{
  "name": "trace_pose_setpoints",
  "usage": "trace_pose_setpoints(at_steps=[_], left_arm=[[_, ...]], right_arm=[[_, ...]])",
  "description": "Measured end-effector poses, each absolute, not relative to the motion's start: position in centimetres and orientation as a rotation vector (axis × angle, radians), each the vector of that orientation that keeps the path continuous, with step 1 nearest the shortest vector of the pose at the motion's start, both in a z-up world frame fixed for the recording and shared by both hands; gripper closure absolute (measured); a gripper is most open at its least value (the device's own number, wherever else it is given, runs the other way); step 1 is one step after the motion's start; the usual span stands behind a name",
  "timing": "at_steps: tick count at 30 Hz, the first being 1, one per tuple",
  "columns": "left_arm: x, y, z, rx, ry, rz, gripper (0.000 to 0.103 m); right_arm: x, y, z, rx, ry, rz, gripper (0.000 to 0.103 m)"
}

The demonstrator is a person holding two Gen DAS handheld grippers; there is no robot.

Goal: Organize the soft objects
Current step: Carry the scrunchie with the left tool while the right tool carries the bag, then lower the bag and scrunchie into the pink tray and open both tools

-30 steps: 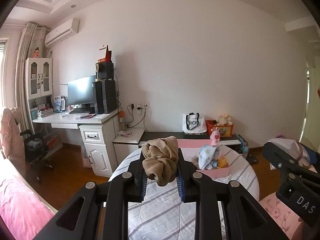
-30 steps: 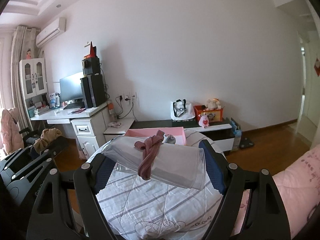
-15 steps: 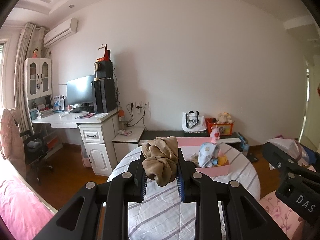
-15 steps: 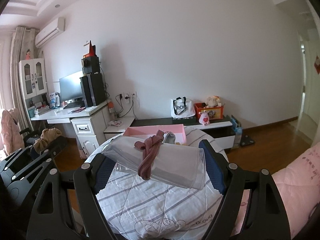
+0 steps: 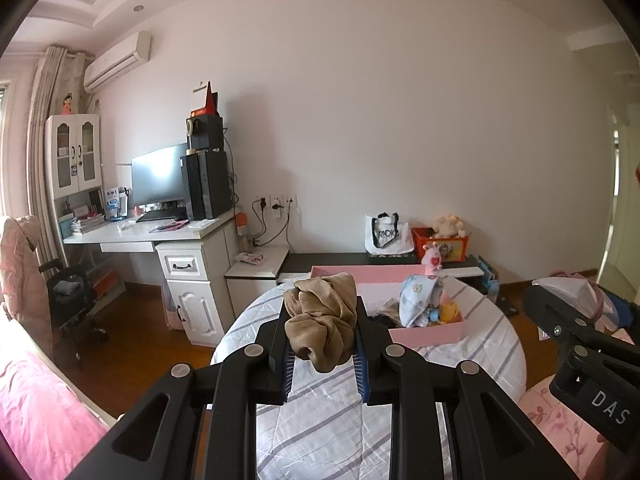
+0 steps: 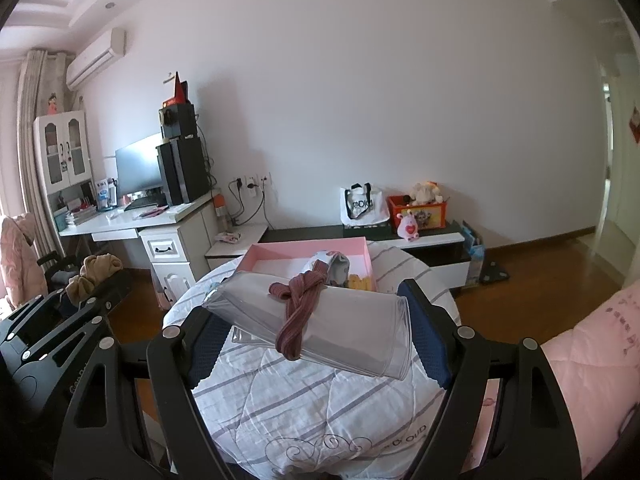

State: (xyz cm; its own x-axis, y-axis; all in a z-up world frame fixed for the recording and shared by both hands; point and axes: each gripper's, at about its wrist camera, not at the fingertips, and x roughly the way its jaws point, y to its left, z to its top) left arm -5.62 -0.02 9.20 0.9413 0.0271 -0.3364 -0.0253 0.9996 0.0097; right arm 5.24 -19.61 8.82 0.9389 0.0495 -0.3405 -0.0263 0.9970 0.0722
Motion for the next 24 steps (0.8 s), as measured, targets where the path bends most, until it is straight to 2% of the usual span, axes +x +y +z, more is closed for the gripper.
trace_pose_setpoints(at_steps=[10, 24], left_arm=[[-1.9, 0.0, 8.0, 0.017, 0.403, 0.019, 0.081], [8.3, -0.3, 6.1, 0.046, 0.517, 0.014, 0.081]], right_arm=[[8.2, -19.9, 6.8, 0.081, 0.413, 0.03, 0.025], [14.1, -20.9, 3.4, 0.111, 0.512, 0.02, 0.025]])
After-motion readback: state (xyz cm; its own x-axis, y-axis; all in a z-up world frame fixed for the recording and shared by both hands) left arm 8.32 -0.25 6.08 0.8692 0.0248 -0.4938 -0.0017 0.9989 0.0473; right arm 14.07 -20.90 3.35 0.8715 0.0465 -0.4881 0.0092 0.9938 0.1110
